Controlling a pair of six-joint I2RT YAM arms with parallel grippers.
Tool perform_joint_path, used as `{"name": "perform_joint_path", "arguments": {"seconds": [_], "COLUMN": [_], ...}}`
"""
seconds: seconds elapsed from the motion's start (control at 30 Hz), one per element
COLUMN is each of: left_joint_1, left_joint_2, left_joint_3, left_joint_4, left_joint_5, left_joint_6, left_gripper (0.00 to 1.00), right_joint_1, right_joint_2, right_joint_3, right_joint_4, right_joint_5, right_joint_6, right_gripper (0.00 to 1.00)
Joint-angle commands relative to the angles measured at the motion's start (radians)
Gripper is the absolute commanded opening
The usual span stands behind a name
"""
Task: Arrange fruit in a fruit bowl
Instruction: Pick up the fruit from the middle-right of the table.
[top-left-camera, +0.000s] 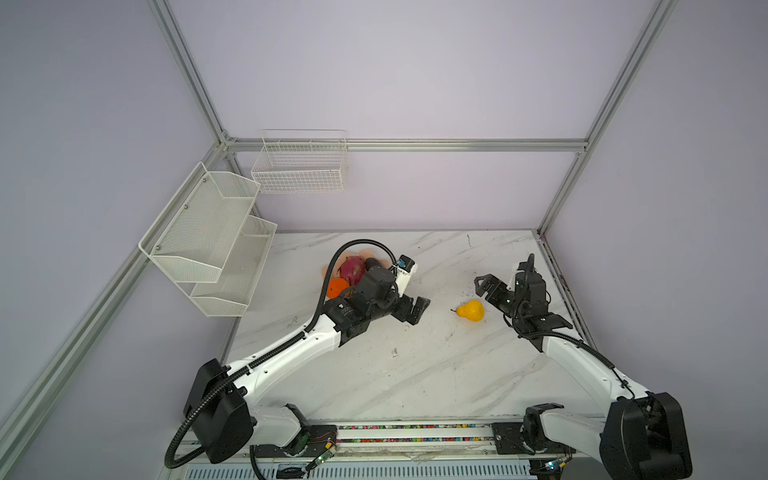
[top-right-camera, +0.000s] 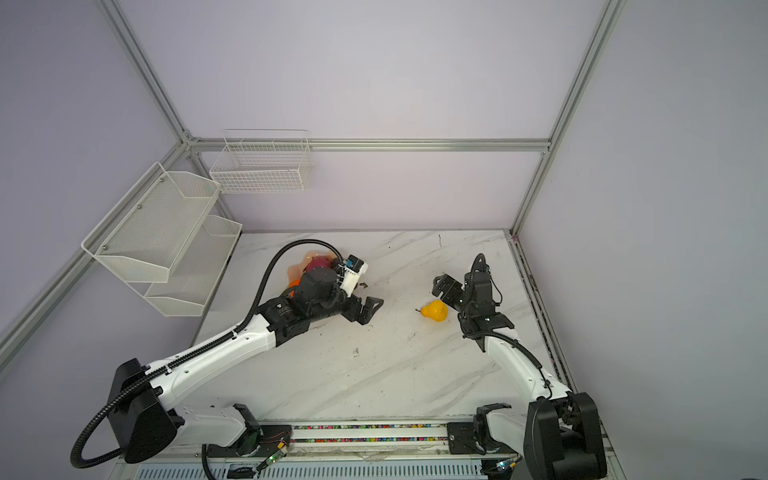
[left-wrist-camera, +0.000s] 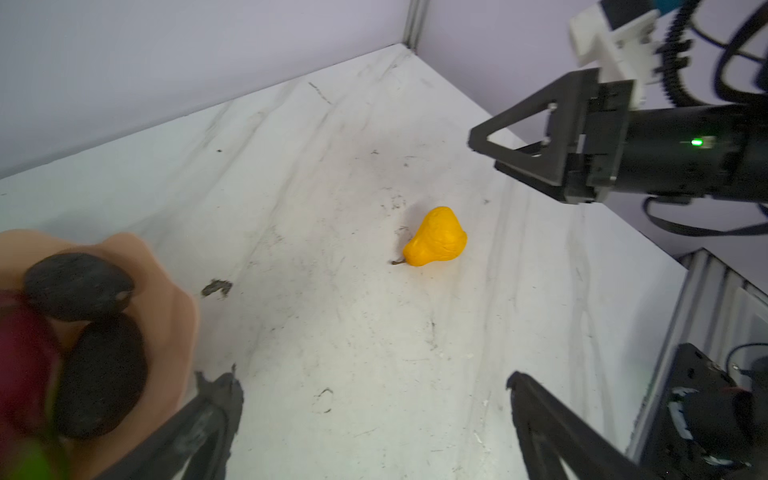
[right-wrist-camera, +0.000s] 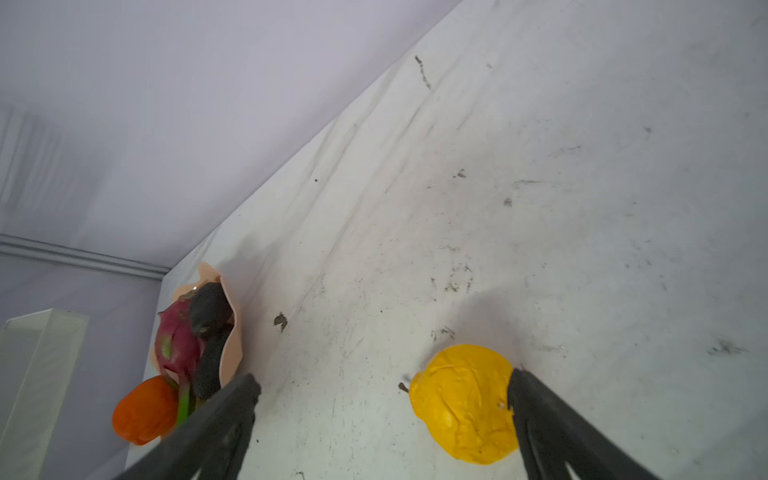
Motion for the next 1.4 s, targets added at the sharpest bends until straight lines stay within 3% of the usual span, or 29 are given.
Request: {"name": "perform_joint_path", "arguments": {"seconds": [0.0,0.4,0.83,0.97,1.37], "left_joint_1": [-0.031,-0.069,-0.071,-0.07,-0.07], "left_joint_2": [0.02,0.1,0.123,0.127,0.129], "left_joint_3": [-0.05,-0.06,-0.059,-0.053,-0.05], "left_joint_4": [0.145,0.195,0.192,0.194,0.188], "left_joint_5": [0.068,0.065,0.044,0.04,0.014], "left_joint_6": [-0.04,-0.055,-0.056,-0.061,-0.071], "left_gripper": [1.0,1.0,1.0,1.0,1.0], "right_joint_1": [0.0,0.0,0.033,0.037,0.04], "right_joint_2": [0.033,0.225,0.326,0.352,0.32], "right_joint_3": [-0.001,0.023,0.019,0.019,0.013], "right_joint_4": [-0.08,-0.068,0.019,0.03,0.061], "right_joint_5": [0.032,0.048,-0.034,-0.05,-0.072], "right_joint_6": [-0.024,-0.117,-0.097,-0.095,-0.103], "right_gripper": [0.97,0.97,0.93,0.88,0.58]}}
